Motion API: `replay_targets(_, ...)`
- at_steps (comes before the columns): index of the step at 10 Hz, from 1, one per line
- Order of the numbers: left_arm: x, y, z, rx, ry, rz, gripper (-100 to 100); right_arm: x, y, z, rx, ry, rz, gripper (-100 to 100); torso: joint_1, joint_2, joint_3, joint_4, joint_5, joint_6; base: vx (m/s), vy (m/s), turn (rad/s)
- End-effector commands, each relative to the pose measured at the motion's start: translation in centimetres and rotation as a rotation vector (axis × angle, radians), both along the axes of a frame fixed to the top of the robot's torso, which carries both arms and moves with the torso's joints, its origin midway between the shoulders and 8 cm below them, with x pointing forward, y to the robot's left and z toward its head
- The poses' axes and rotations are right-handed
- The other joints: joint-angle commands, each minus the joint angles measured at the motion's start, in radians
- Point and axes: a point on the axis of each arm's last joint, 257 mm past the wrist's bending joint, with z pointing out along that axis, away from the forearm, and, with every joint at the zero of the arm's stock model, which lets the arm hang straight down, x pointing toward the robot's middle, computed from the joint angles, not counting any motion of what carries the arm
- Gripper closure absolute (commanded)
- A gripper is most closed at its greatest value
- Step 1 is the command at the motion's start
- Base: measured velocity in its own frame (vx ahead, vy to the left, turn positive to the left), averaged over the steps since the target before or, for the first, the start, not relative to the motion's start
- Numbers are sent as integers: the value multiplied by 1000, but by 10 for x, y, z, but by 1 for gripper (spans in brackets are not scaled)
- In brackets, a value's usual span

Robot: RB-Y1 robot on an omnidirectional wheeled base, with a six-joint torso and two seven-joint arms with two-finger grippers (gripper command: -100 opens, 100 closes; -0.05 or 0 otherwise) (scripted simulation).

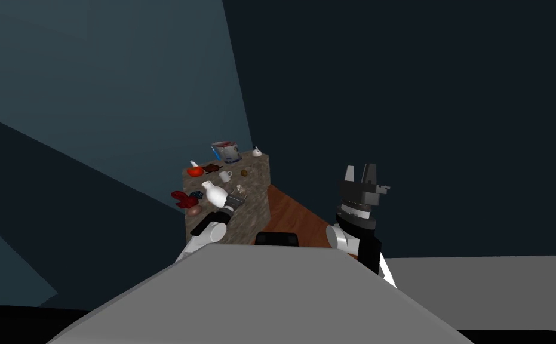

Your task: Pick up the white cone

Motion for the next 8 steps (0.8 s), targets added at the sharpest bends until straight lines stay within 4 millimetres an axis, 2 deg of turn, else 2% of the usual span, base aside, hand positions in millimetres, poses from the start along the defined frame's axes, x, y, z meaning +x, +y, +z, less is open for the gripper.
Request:
replay_targets(1,13,-21,-11,-40,18,-30,-100,0,0,0,0,0,0,0,0,0,0,0,0,0,-4,-11,388)
replay_targets(2,20,-23,-16,-46,20,-38,-100,0,0,0,0,0,0,0,-1,1,1,0,0,-1,-12,-30,357)
replay_targets(4,28,-25,-21,-22,25,-51,-100,0,0,0,0,0,0,0,-2,2,1,1,0,0,-5,-13,37)
replay_targets(5,38,-49,-28,-73,38,-85,-100,0,0,0,0,0,0,0,-1,2,1,0,0,0,-8,-5,321)
replay_targets(6,47,-53,-27,-79,33,-96,-100,0,0,0,0,0,0,0,-1,2,1,0,0,-1,-12,-20,390)
replay_targets(7,56,-56,-31,-71,36,-107,-100,0,0,0,0,0,0,0,-1,2,1,0,0,0,-7,-20,116)
replay_targets(8,55,-55,-36,-45,45,-112,-100,0,0,0,0,0,0,0,-2,2,1,1,0,0,-1,-6,-23)
